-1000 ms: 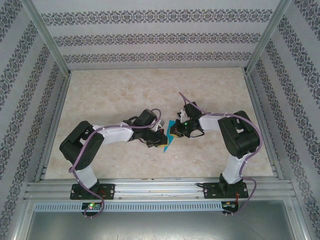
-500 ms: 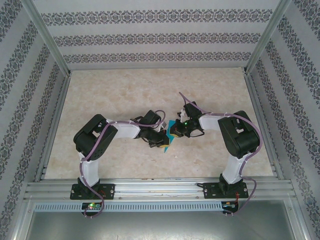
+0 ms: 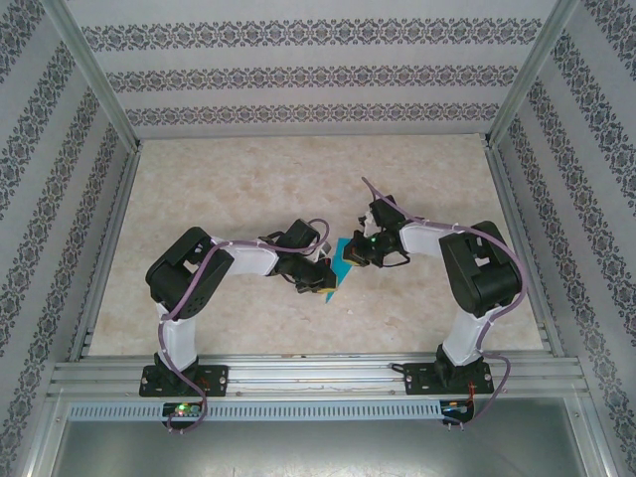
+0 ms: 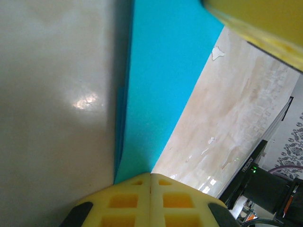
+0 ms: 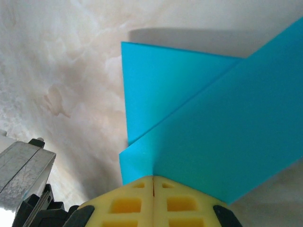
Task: Fold a paper plane with a square sheet of paper (fold left side to right side)
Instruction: Fold the wing for the fifth time at the center of the table.
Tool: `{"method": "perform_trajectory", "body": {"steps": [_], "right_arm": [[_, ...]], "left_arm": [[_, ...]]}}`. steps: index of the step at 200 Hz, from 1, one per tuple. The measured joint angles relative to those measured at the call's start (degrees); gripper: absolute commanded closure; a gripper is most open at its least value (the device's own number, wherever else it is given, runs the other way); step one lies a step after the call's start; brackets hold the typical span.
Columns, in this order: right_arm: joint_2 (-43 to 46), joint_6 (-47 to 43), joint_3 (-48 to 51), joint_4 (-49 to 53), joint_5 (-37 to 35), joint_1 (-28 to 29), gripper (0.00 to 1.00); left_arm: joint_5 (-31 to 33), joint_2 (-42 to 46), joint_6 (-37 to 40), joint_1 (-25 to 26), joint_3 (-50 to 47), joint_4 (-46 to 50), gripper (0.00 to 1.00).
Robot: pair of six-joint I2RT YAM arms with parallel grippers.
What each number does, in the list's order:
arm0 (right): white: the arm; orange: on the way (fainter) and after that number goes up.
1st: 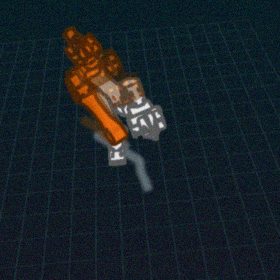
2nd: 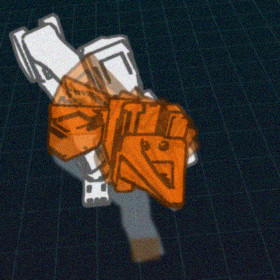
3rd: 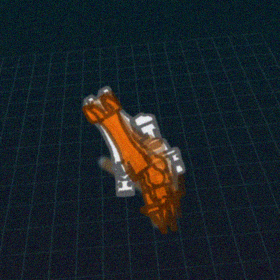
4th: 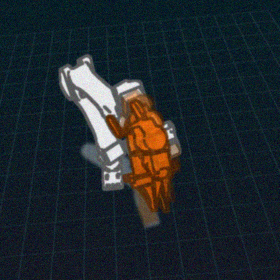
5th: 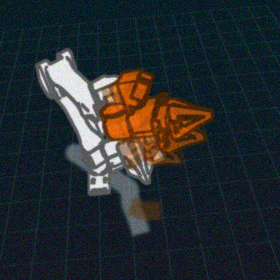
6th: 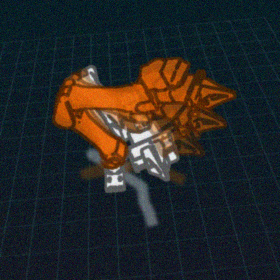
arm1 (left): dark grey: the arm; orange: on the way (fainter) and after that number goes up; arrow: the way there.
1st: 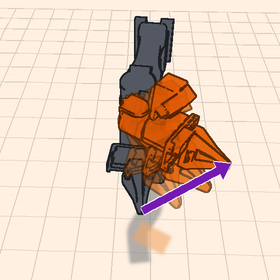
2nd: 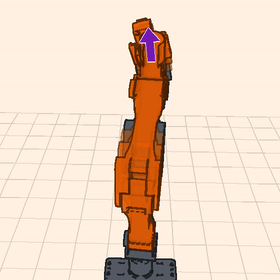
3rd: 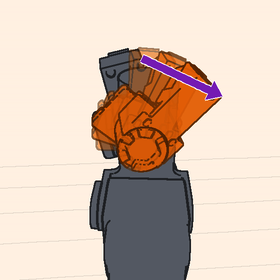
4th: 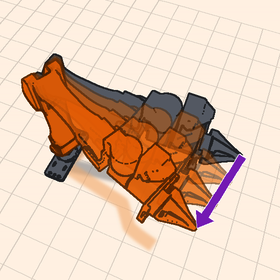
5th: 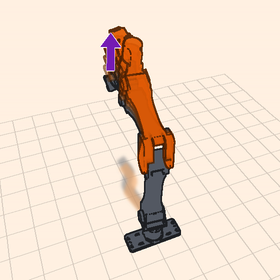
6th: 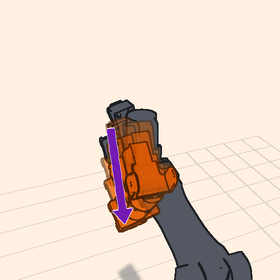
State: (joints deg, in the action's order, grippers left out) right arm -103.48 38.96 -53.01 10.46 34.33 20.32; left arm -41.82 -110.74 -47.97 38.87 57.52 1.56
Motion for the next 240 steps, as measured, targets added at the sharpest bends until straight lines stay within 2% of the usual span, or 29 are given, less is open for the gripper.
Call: {"method": "perform_trajectory", "body": {"steps": [51, 124, 163, 240], "right_arm": [[-1.2, -0.6, 0.0, 0.0, -0.2, -0.5, 1.0], [-1.2, -1.5, 0.0, 0.0, -0.2, -0.5, 1.0], [-1.2, -1.9, 0.0, 0.1, -0.3, -0.5, 1.0], [-2.0, -4.0, -1.3, 2.1, -0.2, -0.7, 1.0]], "left_arm": [[0.1, 0.0, 0.0, 0.0, 1.4, 1.7, 1.0], [0.0, -1.3, 1.4, 0.0, 10.8, 3.7, 1.0], [-0.1, -3.8, 1.5, 0.0, 8.4, 3.8, 1.0], [-2.3, -2.5, 2.6, 0.0, 2.9, -0.1, 1.0]]}}
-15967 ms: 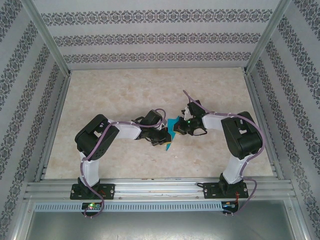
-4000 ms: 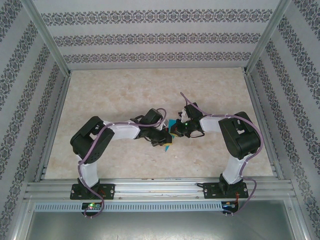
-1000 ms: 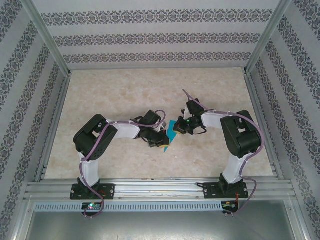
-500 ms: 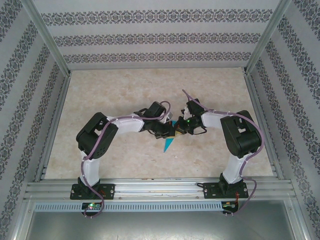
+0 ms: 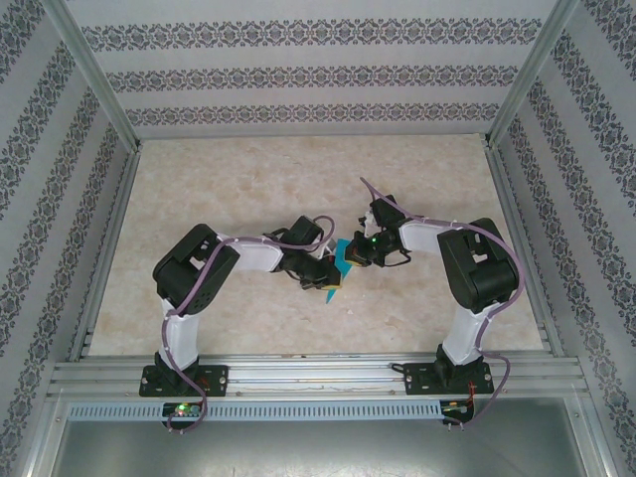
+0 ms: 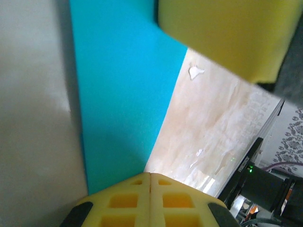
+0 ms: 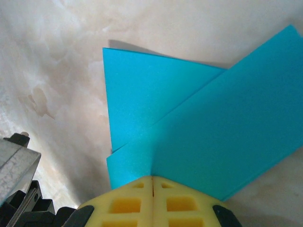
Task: Fold a paper plane with a square sheet of paper (fold left side to right side)
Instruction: Fold the wing for the fifth time at the center of the table.
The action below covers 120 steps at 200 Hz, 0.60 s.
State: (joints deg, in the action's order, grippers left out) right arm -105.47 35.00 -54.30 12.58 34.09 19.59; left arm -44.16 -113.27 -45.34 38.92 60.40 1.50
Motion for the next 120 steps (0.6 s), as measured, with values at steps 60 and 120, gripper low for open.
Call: {"method": "perform_trajectory", "body": {"steps": [60, 120], "right_arm": [[-0.9, -1.5, -1.3, 2.0, 0.8, -0.7, 1.0], [-1.2, -2.3, -1.9, 2.8, 1.1, -0.8, 1.0]], "left_arm": [[-1.3, 3.3, 3.0, 0.6, -5.2, -0.9, 1.0], [-1.7, 5.6, 5.5, 1.4, -8.9, -1.4, 1.0]]}}
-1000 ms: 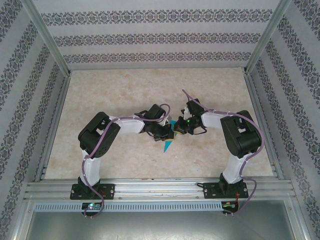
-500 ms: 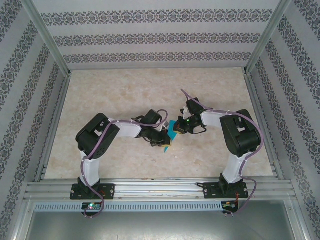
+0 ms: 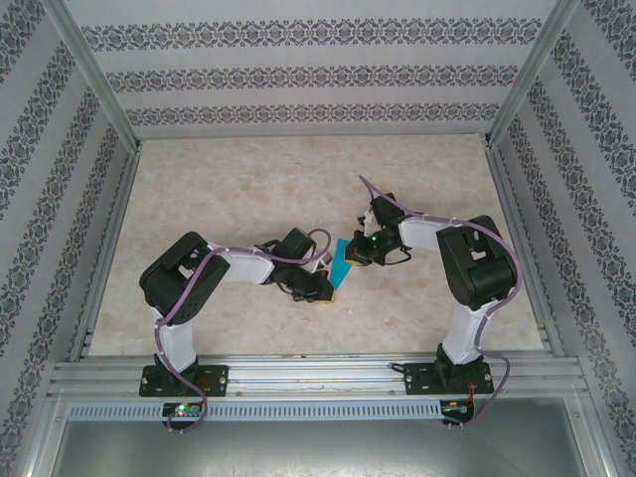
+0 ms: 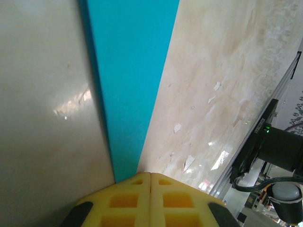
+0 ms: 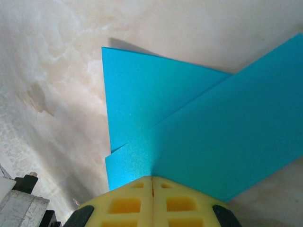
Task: Fold a paper plane with a square sheet of paper (fold left side to right side)
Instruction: Fold the wing for the fifth time at the center of the table.
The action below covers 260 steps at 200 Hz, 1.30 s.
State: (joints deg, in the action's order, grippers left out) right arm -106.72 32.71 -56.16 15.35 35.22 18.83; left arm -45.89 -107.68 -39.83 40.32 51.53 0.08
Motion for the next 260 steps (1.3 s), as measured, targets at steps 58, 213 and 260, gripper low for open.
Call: {"method": "perform_trajectory", "body": {"steps": [58, 213, 260], "right_arm": [[-0.5, -0.2, -0.9, 1.1, 0.5, -0.2, 1.0], [16.4, 2.7, -7.6, 17.7, -21.5, 6.1, 0.4], [16.9, 14.1, -8.9, 25.6, -31.5, 15.2, 0.2]], "left_arm": [[0.1, 2.9, 0.4, 0.8, -3.7, 0.0, 1.0], [31.7, 35.3, 2.9, -3.7, -11.8, 1.3, 0.81], [46.8, 47.7, 8.0, -4.1, -14.6, 3.1, 0.48]]}}
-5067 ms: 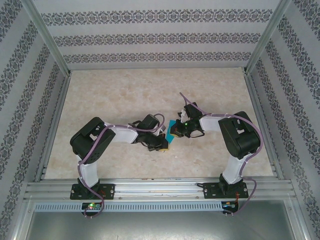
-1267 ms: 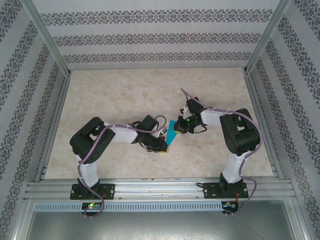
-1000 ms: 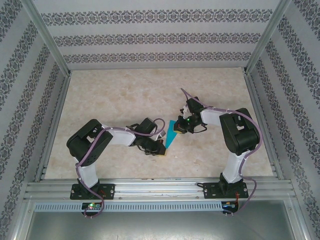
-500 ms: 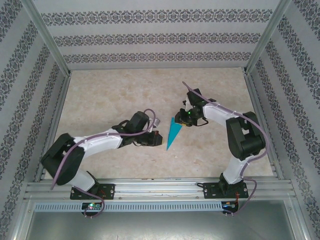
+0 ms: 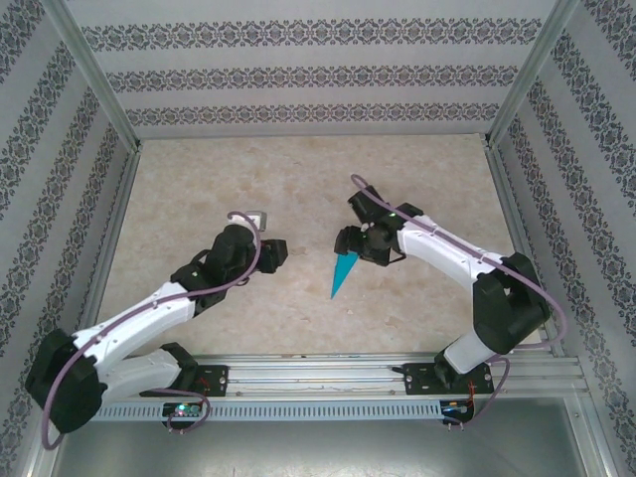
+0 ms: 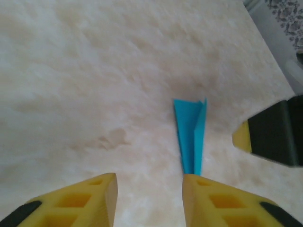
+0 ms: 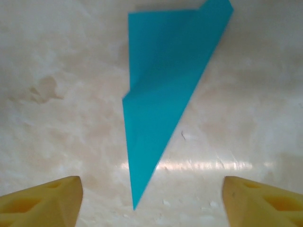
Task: Fold a paper plane with a square sheet of paper (fold left side to right side)
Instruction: Fold the wing for the fifth time at the center of the table, then pick up the paper plane at the center of the table.
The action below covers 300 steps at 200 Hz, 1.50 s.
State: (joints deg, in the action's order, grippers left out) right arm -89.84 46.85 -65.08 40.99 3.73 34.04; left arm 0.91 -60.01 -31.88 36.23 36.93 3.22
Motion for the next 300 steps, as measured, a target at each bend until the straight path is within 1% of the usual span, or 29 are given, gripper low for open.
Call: {"method": "perform_trajectory", "body": {"steps": [10, 17, 35, 65, 89, 95, 117, 126, 143, 158, 182, 218, 232, 249, 300], "right_arm": [[-1.4, 2.8, -2.7, 3.3, -2.8, 2.5, 0.19], [-2.9, 4.4, -5.4, 5.8, -4.7, 4.0, 0.2], [-9.4, 8.0, -15.3, 12.7, -9.8, 7.0, 0.24], [-22.5, 11.6, -31.5, 22.5, -16.9, 9.0, 0.32], [-30.1, 12.5, -38.0, 27.0, -19.5, 9.4, 0.38], [-31.6, 12.8, -39.2, 27.9, -20.0, 9.4, 0.4], [-35.6, 13.5, -42.6, 30.2, -21.3, 9.4, 0.43], [-36.5, 13.9, -43.3, 30.8, -21.5, 9.4, 0.43], [-37.3, 15.0, -43.6, 31.7, -21.8, 9.4, 0.49], [-37.5, 16.1, -43.6, 32.3, -21.9, 9.4, 0.5], [-37.6, 17.7, -43.5, 32.7, -21.9, 9.4, 0.56], [-37.7, 20.3, -40.4, 32.3, -21.4, 9.3, 0.58], [-37.9, 20.9, -39.1, 32.1, -20.9, 9.3, 0.63], [-38.2, 21.6, -37.7, 31.4, -20.3, 9.3, 0.65], [-38.2, 23.1, -35.2, 30.2, -19.3, 9.3, 0.9]], "left_arm": [[2.3, 2.4, 1.2, 0.0, -0.9, 0.4, 0.41], [3.7, 4.0, 1.9, -0.2, -1.7, 0.8, 0.38], [6.8, 8.5, 3.9, -0.8, -3.7, 2.3, 0.35], [9.7, 15.0, 6.1, -1.4, -5.6, 5.2, 0.31], [10.8, 19.1, 7.3, -1.6, -6.7, 7.1, 0.3], [11.0, 20.0, 7.5, -1.7, -7.1, 7.6, 0.3], [11.3, 22.3, 7.8, -1.9, -7.9, 9.9, 0.3], [11.4, 22.9, 7.9, -1.9, -8.2, 10.8, 0.29], [11.4, 23.7, 8.2, -1.9, -8.5, 12.3, 0.29], [11.4, 24.0, 8.5, -1.9, -8.6, 13.1, 0.29], [11.4, 24.0, 9.0, -1.9, -8.9, 13.3, 0.27], [11.4, 23.0, 9.2, -1.9, -9.0, 13.4, 0.27], [11.4, 22.6, 9.2, -1.9, -9.0, 13.4, 0.27], [11.4, 22.3, 9.2, -1.9, -9.0, 13.4, 0.27], [11.4, 21.7, 9.2, -1.9, -9.0, 13.4, 0.27]]}}
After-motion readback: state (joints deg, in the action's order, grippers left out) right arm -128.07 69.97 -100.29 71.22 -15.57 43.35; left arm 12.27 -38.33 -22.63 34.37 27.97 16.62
